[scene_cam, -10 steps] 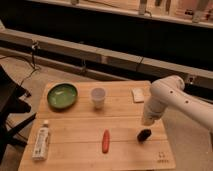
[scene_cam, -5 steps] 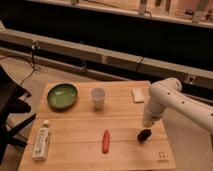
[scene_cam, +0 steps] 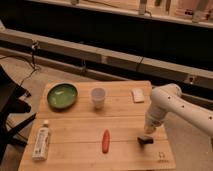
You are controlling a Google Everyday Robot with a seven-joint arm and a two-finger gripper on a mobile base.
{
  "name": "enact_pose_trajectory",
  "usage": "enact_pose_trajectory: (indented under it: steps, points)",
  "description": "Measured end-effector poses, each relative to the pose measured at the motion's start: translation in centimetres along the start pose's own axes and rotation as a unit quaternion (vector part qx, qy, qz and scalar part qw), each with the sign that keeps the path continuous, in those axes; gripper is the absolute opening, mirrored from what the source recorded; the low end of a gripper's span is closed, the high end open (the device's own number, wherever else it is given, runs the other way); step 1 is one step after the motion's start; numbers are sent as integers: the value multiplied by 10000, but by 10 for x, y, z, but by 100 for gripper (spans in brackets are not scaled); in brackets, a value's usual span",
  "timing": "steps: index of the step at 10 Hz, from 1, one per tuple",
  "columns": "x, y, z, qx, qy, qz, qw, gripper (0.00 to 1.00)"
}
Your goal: Knock the eraser over
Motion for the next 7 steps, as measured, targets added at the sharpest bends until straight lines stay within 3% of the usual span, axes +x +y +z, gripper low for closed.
enact_pose_trajectory:
  steps: [3, 7]
  points:
    - [3, 20, 5, -136, -7, -14, 9999, 11]
    - [-8, -6, -5, 57, 5, -94, 9999, 11]
